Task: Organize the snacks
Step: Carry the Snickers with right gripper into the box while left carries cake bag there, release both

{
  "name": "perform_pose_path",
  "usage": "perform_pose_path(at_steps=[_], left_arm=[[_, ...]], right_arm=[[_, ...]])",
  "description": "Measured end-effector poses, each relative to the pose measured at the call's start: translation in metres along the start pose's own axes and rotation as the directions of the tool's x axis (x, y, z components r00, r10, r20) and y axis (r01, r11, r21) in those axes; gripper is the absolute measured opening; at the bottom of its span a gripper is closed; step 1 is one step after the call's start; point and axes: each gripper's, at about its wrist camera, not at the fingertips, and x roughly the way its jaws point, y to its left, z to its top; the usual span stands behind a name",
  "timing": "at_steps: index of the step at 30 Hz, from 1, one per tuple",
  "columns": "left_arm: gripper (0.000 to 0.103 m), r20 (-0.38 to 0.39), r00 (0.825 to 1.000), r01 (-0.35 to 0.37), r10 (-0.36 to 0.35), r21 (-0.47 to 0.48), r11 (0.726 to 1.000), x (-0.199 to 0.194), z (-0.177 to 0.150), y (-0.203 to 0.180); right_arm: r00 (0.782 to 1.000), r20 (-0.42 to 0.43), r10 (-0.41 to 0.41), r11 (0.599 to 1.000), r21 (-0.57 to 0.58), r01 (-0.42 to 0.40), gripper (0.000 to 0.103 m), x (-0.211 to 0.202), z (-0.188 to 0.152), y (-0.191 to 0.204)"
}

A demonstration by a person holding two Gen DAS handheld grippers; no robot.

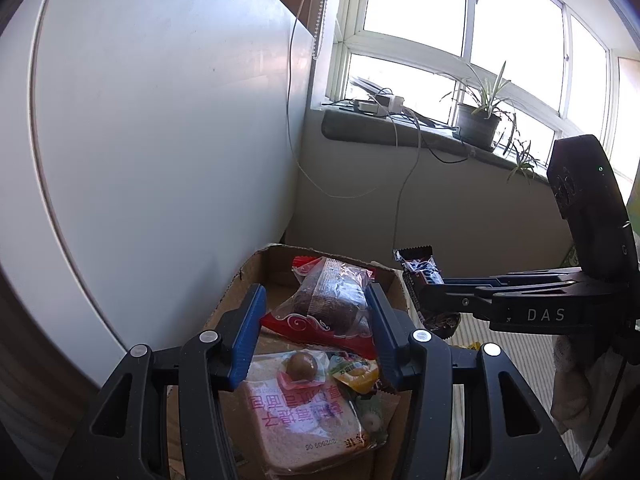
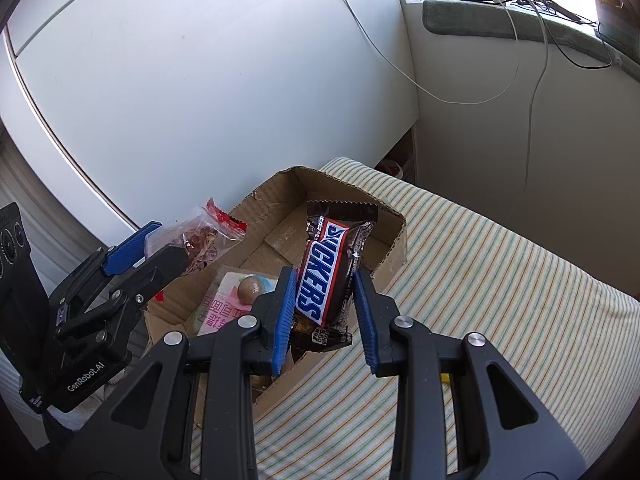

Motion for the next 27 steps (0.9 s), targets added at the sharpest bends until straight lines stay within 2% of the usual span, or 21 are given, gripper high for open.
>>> perform_pose_path(at_steps=[27], left_arm=[[0.05,-0.018,0.999,-0.033,0.033,-0.018,0.999,0.018,0.004,0.019]], right_arm=[[0.998,-0.055,0.003,0.999,-0.032,-0.005,0.031,0.044,0.011,0.015]])
